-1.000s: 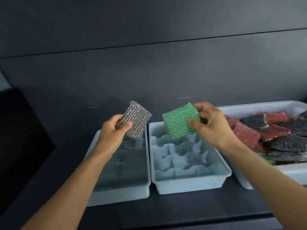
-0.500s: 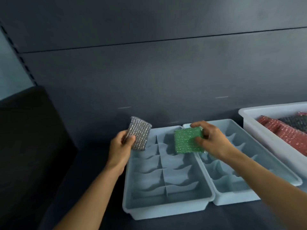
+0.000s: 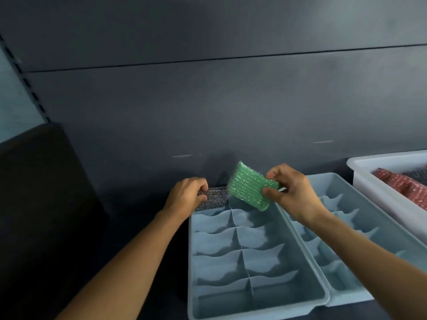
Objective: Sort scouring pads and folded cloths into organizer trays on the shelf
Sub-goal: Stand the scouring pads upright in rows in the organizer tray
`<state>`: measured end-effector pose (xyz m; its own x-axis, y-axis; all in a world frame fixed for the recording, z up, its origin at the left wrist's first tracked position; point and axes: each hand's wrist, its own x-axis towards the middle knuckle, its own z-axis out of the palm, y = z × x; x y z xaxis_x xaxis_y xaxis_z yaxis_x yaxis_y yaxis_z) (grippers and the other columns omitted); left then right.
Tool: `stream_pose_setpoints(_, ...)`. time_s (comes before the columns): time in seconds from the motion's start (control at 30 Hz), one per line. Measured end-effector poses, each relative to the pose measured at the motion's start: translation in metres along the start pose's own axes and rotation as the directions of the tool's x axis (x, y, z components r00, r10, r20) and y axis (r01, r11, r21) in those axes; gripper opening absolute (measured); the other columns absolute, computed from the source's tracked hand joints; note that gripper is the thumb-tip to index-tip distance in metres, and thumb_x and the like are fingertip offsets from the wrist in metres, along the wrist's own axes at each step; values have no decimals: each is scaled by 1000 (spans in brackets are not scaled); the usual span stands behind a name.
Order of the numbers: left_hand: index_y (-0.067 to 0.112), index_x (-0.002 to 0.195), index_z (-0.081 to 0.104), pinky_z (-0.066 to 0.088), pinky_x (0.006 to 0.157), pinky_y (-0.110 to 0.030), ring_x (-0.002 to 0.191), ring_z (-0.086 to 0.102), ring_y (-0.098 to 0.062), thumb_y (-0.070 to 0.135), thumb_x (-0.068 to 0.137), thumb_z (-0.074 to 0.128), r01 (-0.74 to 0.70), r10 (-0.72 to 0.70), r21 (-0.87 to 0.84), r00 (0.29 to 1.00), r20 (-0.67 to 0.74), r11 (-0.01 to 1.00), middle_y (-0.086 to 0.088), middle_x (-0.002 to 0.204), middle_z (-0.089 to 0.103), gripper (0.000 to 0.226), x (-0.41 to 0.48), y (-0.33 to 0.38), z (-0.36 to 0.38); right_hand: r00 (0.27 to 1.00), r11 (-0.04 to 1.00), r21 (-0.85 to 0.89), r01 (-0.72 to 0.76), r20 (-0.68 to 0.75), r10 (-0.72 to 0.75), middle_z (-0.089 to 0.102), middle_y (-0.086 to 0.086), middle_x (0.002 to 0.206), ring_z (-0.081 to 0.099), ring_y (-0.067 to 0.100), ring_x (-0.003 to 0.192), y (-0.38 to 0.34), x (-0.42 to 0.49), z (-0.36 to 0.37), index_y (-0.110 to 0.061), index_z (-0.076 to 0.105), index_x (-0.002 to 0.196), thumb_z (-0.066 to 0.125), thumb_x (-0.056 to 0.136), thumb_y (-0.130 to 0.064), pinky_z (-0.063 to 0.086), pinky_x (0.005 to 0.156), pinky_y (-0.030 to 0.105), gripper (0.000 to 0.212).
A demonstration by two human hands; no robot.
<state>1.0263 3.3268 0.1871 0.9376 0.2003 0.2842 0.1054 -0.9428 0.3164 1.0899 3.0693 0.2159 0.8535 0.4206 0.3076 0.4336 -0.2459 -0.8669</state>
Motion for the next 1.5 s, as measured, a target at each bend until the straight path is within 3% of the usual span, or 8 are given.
stream_pose_setpoints(0.1, 12, 100, 72, 48, 78, -33, 91, 62, -22, 14, 83, 75, -46, 46, -7, 999, -4, 999, -2, 97, 64, 17, 2, -6, 5, 1000, 1000, 5, 9, 27, -9, 67, 3, 75, 56, 21, 67, -4, 10, 20, -23, 54, 79, 76, 77, -3, 50, 68, 34, 30)
stream_pose_setpoints(0.27, -2, 90, 64, 42, 80, -34, 93, 56, -27, 3, 85, 69, -47, 47, -8, 999, -17, 999, -11, 96, 60, 9, 4, -22, 9, 999, 1000, -23, 2, 53, 0, 64, -8, 83, 62, 12, 87, -2, 26, 60, -29, 56, 74, 78, 74, -6, 48, 78, 25, 32)
stream_pose_setpoints(0.43, 7, 104, 75, 52, 91, -33, 100, 67, -22, -13, 84, 54, 46, -77, -344, 994, -76, 938, -5, 105, 73, 36, -7, -40, 10, 990, 984, -178, -1, 141, 26, 65, -9, 85, 62, 15, 89, 15, 34, 82, -30, 55, 73, 76, 76, -5, 46, 77, 24, 33)
stream_pose_setpoints(0.67, 15, 129, 63, 41, 109, -27, 123, 57, -14, -14, 86, 41, 107, -102, -306, 994, 31, 946, -1, 130, 65, 57, -22, -32, 3, 940, 786, -549, 286, 322, -118, 62, 4, 106, 52, 24, 102, 21, 42, 112, -15, 62, 102, 61, 84, -3, 46, 79, 35, 22)
stream_pose_setpoints(0.87, 14, 134, 59, 39, 109, -27, 127, 54, -19, -12, 88, 43, 135, -136, -268, 991, 17, 954, -4, 135, 61, 55, -24, -19, -4, 929, 724, -619, 305, 362, -82, 46, 4, 126, 43, 25, 119, 13, 39, 108, -19, 60, 123, 58, 88, -12, 47, 88, 37, 36)
stream_pose_setpoints(1.0, 11, 130, 62, 43, 101, -26, 117, 61, -20, -4, 90, 53, 54, -98, -317, 987, -125, 947, -6, 126, 66, 44, -22, 13, -8, 934, 791, -535, 297, 335, -124, 41, 1, 140, 38, 22, 125, -3, 16, 51, -27, 44, 141, 63, 87, -27, 38, 103, 34, 57)
stream_pose_setpoints(1.2, 16, 118, 67, 51, 89, -25, 89, 69, -6, 24, 85, 57, -183, 161, -519, 983, -88, 835, 12, 90, 73, 35, 5, 149, 9, 995, 868, -486, 103, 42, -95, 67, 0, 111, 61, 20, 105, 7, -22, -93, -20, 69, 110, 66, 87, -25, 47, 93, 36, 24)
stream_pose_setpoints(1.5, 12, 119, 68, 50, 90, -25, 92, 67, -11, 9, 93, 56, -252, 362, -625, 931, 52, 738, -1, 105, 73, 29, 69, 347, 90, 973, 765, -603, -226, -179, 146, 73, 2, 94, 67, 20, 88, 84, -27, -292, -14, 71, 94, 64, 81, -17, 53, 84, 34, 15)
